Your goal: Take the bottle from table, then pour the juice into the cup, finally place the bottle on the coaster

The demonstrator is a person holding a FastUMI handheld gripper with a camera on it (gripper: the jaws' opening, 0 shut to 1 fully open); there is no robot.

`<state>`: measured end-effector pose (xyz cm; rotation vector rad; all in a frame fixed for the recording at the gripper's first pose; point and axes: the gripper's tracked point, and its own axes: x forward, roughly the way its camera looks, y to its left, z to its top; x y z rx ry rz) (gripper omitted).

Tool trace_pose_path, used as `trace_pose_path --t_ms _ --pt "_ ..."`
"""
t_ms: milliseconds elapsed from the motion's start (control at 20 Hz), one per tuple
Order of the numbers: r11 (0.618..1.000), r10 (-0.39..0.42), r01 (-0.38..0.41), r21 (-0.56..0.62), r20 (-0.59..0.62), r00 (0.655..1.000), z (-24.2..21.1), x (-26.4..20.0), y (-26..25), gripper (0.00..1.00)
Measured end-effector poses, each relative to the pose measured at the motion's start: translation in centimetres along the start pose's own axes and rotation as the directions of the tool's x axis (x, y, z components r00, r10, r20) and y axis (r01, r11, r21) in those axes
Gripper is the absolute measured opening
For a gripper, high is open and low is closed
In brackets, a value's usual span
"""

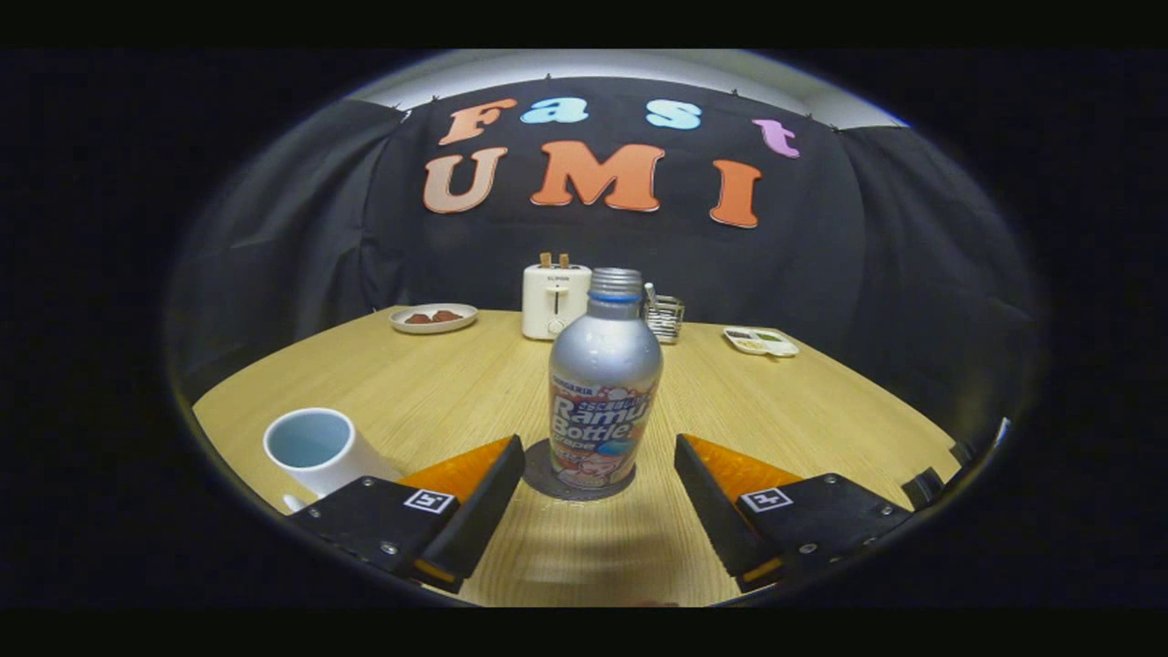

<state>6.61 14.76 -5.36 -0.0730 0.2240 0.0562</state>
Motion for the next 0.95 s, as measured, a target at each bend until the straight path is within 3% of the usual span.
trace_pose_path --t_ms 200,450,550,800,950 --pt "1.000 -0.010 0.012 -0.024 0.083 0.996 1.9 -4.2 -0.3 0.98" --pt "0.999 -0.015 0.020 -0.046 0.102 0.995 1.2 -7.4 0.6 0.98" --pt "0.997 -0.044 0.050 -0.055 0.114 0.992 0.9 -8.0 0.2 0.98" --pt "0.998 -0.031 0.037 -0.052 0.122 0.992 0.0 -9.0 0.9 0.98" --pt "0.995 -0.070 0.078 -0.068 0.117 0.991 -0.6 -9.1 -0.1 0.98"
